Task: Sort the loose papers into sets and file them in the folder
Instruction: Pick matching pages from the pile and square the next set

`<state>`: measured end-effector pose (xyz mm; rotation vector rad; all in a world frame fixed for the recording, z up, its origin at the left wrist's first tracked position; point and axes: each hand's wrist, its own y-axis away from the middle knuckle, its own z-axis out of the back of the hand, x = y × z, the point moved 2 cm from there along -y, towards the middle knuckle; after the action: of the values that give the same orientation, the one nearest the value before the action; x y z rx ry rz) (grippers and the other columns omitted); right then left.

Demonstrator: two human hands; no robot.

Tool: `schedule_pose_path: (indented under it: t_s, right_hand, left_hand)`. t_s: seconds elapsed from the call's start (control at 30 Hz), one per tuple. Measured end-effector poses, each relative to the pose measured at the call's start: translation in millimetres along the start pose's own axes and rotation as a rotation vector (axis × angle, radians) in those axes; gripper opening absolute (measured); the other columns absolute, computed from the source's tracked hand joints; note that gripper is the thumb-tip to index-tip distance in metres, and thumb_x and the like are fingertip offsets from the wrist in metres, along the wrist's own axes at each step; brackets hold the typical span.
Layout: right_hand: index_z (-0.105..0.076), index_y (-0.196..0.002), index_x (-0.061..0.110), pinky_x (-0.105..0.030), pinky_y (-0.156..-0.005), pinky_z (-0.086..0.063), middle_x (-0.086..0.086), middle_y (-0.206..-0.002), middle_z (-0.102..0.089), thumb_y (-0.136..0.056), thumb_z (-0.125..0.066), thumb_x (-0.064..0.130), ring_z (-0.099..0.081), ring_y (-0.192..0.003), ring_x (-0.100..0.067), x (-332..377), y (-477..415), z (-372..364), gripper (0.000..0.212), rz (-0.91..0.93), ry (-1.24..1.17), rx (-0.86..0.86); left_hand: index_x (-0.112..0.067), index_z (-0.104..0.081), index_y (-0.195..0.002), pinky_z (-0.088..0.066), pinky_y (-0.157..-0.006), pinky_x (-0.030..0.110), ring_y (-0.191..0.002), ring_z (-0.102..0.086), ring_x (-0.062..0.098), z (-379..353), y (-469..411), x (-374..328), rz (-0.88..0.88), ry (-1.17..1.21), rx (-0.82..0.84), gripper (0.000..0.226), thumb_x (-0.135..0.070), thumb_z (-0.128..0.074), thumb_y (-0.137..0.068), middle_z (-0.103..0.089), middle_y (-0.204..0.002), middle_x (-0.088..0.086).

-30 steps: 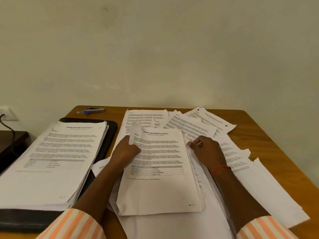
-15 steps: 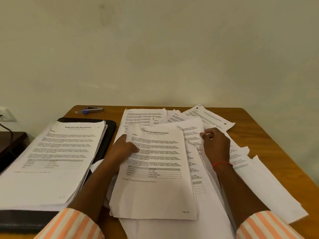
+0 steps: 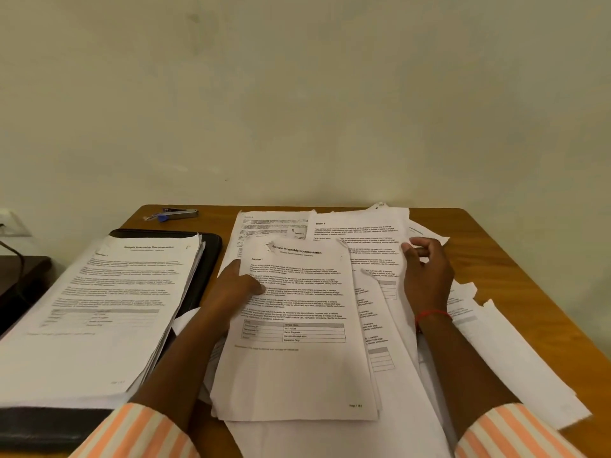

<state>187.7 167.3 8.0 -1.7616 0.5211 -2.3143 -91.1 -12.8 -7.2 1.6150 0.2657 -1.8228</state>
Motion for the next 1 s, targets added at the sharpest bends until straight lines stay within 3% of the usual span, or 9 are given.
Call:
schedule_pose_path:
  t_s: [0.1, 0.23, 0.37, 0.53, 0.57, 0.63, 0.77, 0.9, 1.0]
  right_hand:
    - [-0.061, -0.118, 0.007, -0.004, -0.065, -0.040, -0.007, -0.110, -0.066, -0.097, -0.065, 0.023, -0.061, -0.097, -0.016, 0.8, 0.2, -1.0, 0.027, 0.015, 0.042, 0.022]
    - [-0.062, -0.116, 0.018, -0.032, -0.082, -0.054, -0.009, -0.124, -0.055, -0.092, -0.069, 0.041, -0.059, -0.109, -0.023, 9.0, 0.4, -4.2, 0.033, 0.153, 0.355, 0.154]
    - [-0.064, -0.089, 0.021, -0.027, -0.070, -0.044, 0.002, -0.089, -0.066, -0.086, -0.069, 0.056, -0.063, -0.086, -0.016, 12.1, 13.2, -14.5, 0.036, 0.049, 0.659, 0.621]
    - [-0.057, -0.069, 0.016, -0.027, -0.060, -0.040, 0.000, -0.069, -0.058, -0.084, -0.079, 0.036, -0.055, -0.068, -0.017, 4.6, 11.0, -12.6, 0.034, -0.015, 0.558, 0.819]
    - [-0.057, -0.067, 0.015, -0.023, -0.057, -0.038, 0.000, -0.066, -0.057, -0.085, -0.078, 0.031, -0.053, -0.065, -0.016, 4.8, 9.9, -11.1, 0.033, -0.036, 0.494, 0.808]
    - [-0.059, -0.068, 0.014, -0.018, -0.056, -0.036, 0.000, -0.066, -0.058, -0.089, -0.074, 0.025, -0.052, -0.065, -0.016, 2.7, 5.3, -8.1, 0.029, -0.007, 0.364, 0.604]
    - [-0.067, -0.096, 0.006, -0.026, -0.076, -0.047, -0.005, -0.097, -0.068, -0.098, -0.063, 0.019, -0.060, -0.090, -0.017, -1.8, -0.8, 2.5, 0.013, -0.044, 0.155, 0.139]
    - [-0.066, -0.104, 0.005, -0.009, -0.063, -0.036, 0.000, -0.098, -0.063, -0.100, -0.059, 0.021, -0.055, -0.079, -0.002, -0.2, -3.5, 9.2, 0.017, -0.076, 0.046, -0.012]
    - [-0.066, -0.103, 0.007, -0.011, -0.062, -0.037, 0.002, -0.094, -0.063, -0.101, -0.059, 0.025, -0.054, -0.077, 0.004, -2.0, -5.2, 9.9, 0.019, -0.081, -0.005, -0.059]
  left_hand:
    - [-0.020, -0.055, -0.115, -0.059, -0.085, 0.047, -0.099, -0.070, 0.028, -0.1, 0.5, 0.1, 0.006, 0.011, -0.006, 0.039, 0.002, -0.068, -0.085, -0.070, -0.112, 0.002]
    - [-0.016, -0.053, -0.120, -0.056, -0.071, 0.037, -0.096, -0.070, 0.027, -1.1, 2.2, -0.8, 0.007, 0.046, -0.015, 0.041, 0.003, -0.066, -0.087, -0.069, -0.110, 0.001]
    - [-0.017, -0.054, -0.115, -0.057, -0.073, 0.038, -0.096, -0.069, 0.027, -0.8, 3.0, -1.4, 0.003, 0.059, -0.015, 0.038, 0.005, -0.065, -0.087, -0.069, -0.110, 0.003]
    - [-0.017, -0.055, -0.113, -0.055, -0.071, 0.037, -0.094, -0.069, 0.026, -2.1, 4.6, -3.1, -0.015, 0.067, -0.017, 0.036, 0.006, -0.064, -0.087, -0.069, -0.105, 0.000]
    - [-0.018, -0.055, -0.111, -0.056, -0.072, 0.037, -0.094, -0.069, 0.026, -1.8, 4.3, -2.7, -0.012, 0.068, -0.017, 0.035, 0.006, -0.064, -0.087, -0.069, -0.105, 0.000]
    - [-0.019, -0.057, -0.108, -0.058, -0.076, 0.040, -0.095, -0.071, 0.028, -1.9, 3.7, -3.0, -0.020, 0.083, 0.002, 0.034, 0.007, -0.064, -0.086, -0.071, -0.107, 0.003]
    - [-0.019, -0.059, -0.107, -0.059, -0.077, 0.043, -0.094, -0.073, 0.029, -1.8, 2.9, -3.7, -0.027, 0.112, 0.041, 0.036, 0.010, -0.064, -0.085, -0.074, -0.107, 0.005]
    - [-0.017, -0.061, -0.115, -0.054, -0.095, 0.058, -0.101, -0.073, 0.032, -2.8, 2.3, -1.9, -0.051, 0.092, 0.139, 0.045, 0.012, -0.064, -0.080, -0.076, -0.110, 0.005]
    - [-0.019, -0.061, -0.116, -0.054, -0.095, 0.058, -0.102, -0.073, 0.031, -2.6, 1.5, -1.8, -0.053, 0.093, 0.159, 0.046, 0.011, -0.064, -0.080, -0.077, -0.110, 0.001]
